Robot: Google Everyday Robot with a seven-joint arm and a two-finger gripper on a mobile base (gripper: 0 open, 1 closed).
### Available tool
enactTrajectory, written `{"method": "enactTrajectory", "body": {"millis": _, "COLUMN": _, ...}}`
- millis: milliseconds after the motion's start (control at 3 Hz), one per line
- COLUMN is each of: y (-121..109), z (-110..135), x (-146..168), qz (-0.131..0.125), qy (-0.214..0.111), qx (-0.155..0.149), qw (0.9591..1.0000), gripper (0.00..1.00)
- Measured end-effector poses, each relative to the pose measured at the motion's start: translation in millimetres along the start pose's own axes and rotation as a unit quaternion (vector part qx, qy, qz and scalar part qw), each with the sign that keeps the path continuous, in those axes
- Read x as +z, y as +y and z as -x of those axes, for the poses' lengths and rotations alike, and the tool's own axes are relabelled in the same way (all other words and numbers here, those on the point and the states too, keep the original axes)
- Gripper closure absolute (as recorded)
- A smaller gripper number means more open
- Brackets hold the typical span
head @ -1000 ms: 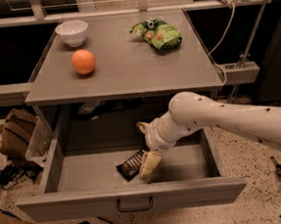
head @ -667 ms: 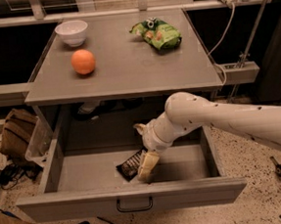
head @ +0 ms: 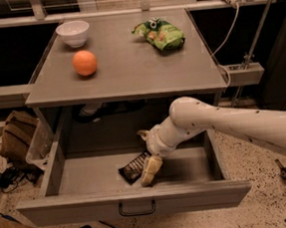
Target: Pick rxbar chocolate from top drawer and place on counter
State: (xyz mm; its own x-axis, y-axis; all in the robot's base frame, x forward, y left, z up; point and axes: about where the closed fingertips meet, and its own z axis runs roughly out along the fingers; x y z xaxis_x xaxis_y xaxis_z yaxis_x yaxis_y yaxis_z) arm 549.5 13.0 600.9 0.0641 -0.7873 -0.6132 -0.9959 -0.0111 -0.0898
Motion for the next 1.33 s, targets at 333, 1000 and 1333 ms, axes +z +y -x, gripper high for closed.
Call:
{"method": "enactTrajectory", "body": {"millis": 333, "y": 0.2, "z": -3.2, "x": 4.1, "qz": 0.004, "qy": -0.002, "qx": 0.003, "qw": 1.0, "gripper": 0.0}}
{"method": "enactTrajectory", "body": {"millis": 1000, "y": 2.3, "z": -3.8, "x": 9.9, "qz": 0.004, "qy": 0.029, "qx": 0.003, "qw": 0.9996, "gripper": 0.0}}
{"method": "enactTrajectory", "body": {"millis": 1333, "y": 2.7, "z": -5.1, "x": 13.0, "qz": 0.013, "qy": 0.027, "qx": 0.005, "qw": 0.9995, "gripper": 0.0}}
